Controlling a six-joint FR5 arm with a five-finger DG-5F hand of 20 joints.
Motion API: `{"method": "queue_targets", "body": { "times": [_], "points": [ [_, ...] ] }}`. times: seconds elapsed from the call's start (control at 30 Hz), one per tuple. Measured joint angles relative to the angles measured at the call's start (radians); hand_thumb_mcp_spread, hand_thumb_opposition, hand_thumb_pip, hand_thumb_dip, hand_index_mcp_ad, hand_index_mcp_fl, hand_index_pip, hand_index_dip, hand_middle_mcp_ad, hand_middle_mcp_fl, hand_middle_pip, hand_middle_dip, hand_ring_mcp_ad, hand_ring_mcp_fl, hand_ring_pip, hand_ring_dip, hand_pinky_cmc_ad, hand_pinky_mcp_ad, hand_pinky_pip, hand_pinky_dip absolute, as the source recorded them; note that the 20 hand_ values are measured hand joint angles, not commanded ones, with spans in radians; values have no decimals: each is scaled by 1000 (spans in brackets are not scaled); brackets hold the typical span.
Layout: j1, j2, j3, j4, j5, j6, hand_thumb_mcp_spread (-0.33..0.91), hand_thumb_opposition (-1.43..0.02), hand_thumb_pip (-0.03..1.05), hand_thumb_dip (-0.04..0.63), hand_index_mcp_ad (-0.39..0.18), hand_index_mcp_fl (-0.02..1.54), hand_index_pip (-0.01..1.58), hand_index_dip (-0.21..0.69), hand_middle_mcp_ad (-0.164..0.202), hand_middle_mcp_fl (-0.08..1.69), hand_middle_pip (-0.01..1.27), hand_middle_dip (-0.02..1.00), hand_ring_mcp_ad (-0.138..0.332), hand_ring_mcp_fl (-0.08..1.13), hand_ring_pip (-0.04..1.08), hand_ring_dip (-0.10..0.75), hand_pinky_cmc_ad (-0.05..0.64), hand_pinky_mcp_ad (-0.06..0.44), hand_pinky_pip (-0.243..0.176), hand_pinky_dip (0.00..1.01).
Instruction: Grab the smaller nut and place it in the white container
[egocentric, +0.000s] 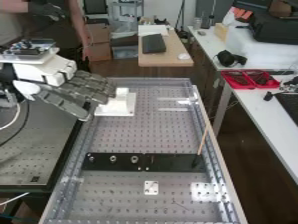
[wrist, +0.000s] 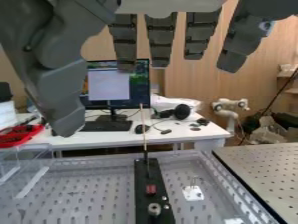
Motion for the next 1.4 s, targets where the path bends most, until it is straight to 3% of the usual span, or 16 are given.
{"method": "queue_targets", "body": {
  "times": [0.13,0.43,0.87,1.03,1.4],
  "points": [
    [-33,-21,-46,62,-27,-2,304,-771,712,159,-72,54,548,211,86,37,122,202,152,0,51,86,346,279,-44,175],
    [-81,-79,-137,221,-79,-3,321,-775,712,159,-75,47,805,194,84,40,122,206,152,0,51,86,347,279,-44,175],
    [-111,-189,-206,398,-97,2,360,-785,712,175,-79,12,1213,180,86,56,122,222,152,0,75,91,342,279,-44,175],
    [-120,-232,-223,462,-104,-10,360,-782,719,176,-79,12,1283,183,86,52,122,220,152,0,77,94,342,279,-44,175],
    [-125,-297,-213,487,-122,-60,403,-805,723,188,-94,16,1381,208,80,72,120,230,145,0,70,101,339,279,-26,175]
  ]
}}
